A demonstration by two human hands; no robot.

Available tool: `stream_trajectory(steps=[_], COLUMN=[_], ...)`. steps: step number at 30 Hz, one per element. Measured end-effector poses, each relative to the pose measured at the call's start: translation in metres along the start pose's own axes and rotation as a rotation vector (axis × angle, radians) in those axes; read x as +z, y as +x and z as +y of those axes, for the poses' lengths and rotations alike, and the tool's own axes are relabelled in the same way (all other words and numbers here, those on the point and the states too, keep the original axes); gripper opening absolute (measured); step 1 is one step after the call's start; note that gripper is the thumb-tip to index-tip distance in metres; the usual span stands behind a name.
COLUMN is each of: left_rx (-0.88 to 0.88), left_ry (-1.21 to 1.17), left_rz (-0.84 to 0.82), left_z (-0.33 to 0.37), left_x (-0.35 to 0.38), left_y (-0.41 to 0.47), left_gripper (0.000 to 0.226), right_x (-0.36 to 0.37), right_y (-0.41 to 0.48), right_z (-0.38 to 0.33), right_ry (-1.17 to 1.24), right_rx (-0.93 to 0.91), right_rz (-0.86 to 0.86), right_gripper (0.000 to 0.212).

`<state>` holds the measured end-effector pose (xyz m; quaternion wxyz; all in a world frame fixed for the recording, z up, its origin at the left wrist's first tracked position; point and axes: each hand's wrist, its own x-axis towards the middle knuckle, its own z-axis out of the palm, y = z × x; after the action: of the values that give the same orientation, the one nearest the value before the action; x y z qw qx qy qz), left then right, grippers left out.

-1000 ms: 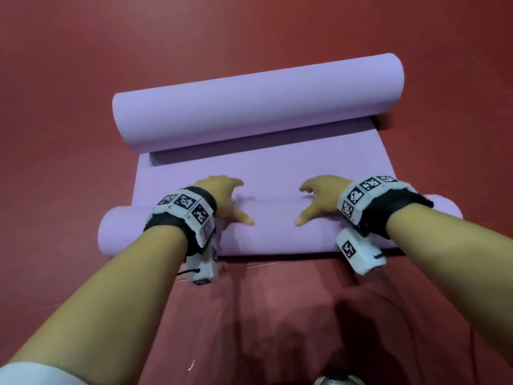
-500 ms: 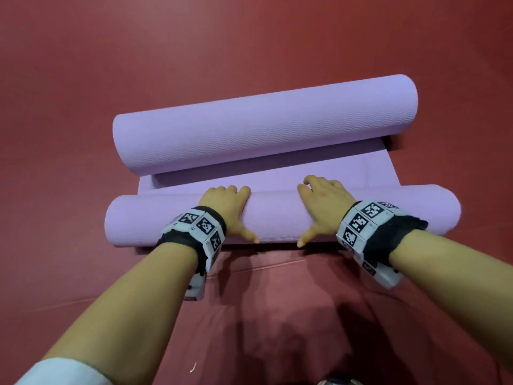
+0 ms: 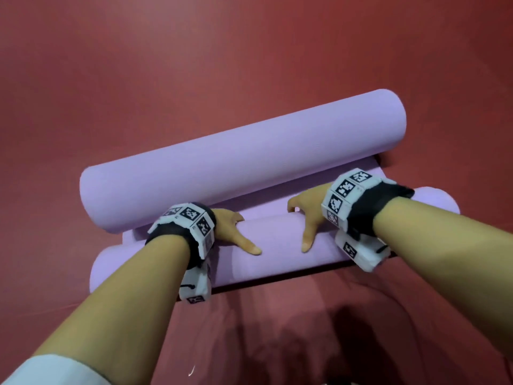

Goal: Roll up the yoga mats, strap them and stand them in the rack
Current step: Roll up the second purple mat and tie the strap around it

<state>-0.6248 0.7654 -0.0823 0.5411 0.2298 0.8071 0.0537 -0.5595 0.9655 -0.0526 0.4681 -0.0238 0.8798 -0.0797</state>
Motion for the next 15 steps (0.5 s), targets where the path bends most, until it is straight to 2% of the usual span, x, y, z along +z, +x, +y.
stream_trajectory(steps=[2,4,5,7,8,9,11,12,13,15], left_rx=[-0.047,-0.1,-0.114,-0.15,-0.171,-0.191,-0.169,-0.124,-0.082,0.008], left_ry=[0.085,0.159,0.23,0.468,0.546,0.538,0.394,0.354,0.366,0.467], left_rz=[0.047,0.12,0.236,0.627,0.796,0.897,0.891,0.848,0.797,0.662], left_z=[-0.004,-0.006,-0.007,-0.005,-0.006,-0.006,-0.007,-0.008,-0.009,-0.007], left_x=[-0.011,-0.022,-0.026,-0.034,-0.032,-0.031,-0.022,-0.015,-0.006,0.019], left_y=[0.003,0.004,0.004,0.002,-0.002,-0.005,-0.013,-0.015,-0.02,-0.033], left_gripper=[0.098,0.107,0.105,0.1,0.103,0.106,0.109,0.111,0.116,0.128], right_x=[-0.006,-0.008,-0.008,-0.008,-0.005,-0.001,0.015,0.024,0.034,0.058], right_y=[0.006,0.007,0.009,0.01,0.012,0.014,0.017,0.016,0.014,0.003], right_z=[0.008,0.016,0.02,0.027,0.026,0.023,0.006,-0.001,-0.009,-0.02], right_ry=[0.096,0.149,0.2,0.286,0.292,0.247,0.105,0.097,0.109,-0.04], right_rx=[0.015,0.037,0.057,0.124,0.155,0.166,0.094,0.059,0.027,0.011], right_rz=[-0.007,0.066,0.128,0.297,0.42,0.59,0.948,1.019,0.973,0.818], right_gripper=[0.081,0.078,0.078,0.069,0.061,0.051,0.04,0.044,0.055,0.094])
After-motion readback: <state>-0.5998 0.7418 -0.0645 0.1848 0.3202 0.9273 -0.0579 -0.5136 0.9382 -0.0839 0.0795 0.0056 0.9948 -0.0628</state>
